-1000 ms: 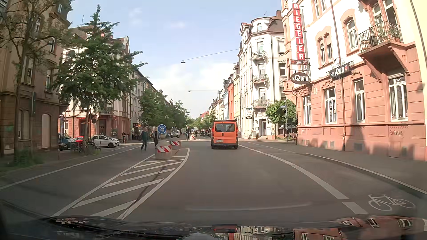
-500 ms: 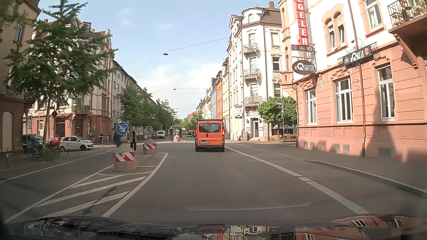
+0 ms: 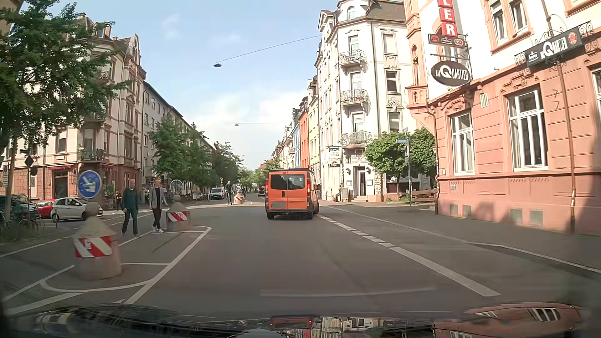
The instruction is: Follow the waypoints while adhering to traffic rules and regulations
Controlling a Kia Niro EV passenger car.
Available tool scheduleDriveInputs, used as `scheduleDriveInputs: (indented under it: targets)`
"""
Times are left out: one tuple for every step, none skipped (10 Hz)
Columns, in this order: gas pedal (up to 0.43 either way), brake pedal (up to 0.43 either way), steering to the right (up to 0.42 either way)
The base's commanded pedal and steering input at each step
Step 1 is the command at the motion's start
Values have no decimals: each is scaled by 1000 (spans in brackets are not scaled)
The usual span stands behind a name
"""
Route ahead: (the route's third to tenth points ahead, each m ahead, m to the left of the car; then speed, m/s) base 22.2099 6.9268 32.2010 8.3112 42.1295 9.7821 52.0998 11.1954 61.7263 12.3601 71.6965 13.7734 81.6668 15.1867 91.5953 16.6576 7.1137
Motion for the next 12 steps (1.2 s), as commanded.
scheduleDriveInputs:
  targets:
    - [0, 98, -18]
    - [0, 98, -22]
    - [0, 55, -29]
    - [0, 0, -35]
    - [0, 0, -40]
    - [0, 0, -44]
    - [0, 0, -48]
    - [0, 0, -49]
    - [8, 0, -49]
    - [98, 0, -49]
    - [150, 0, -49]
    - [169, 0, -49]
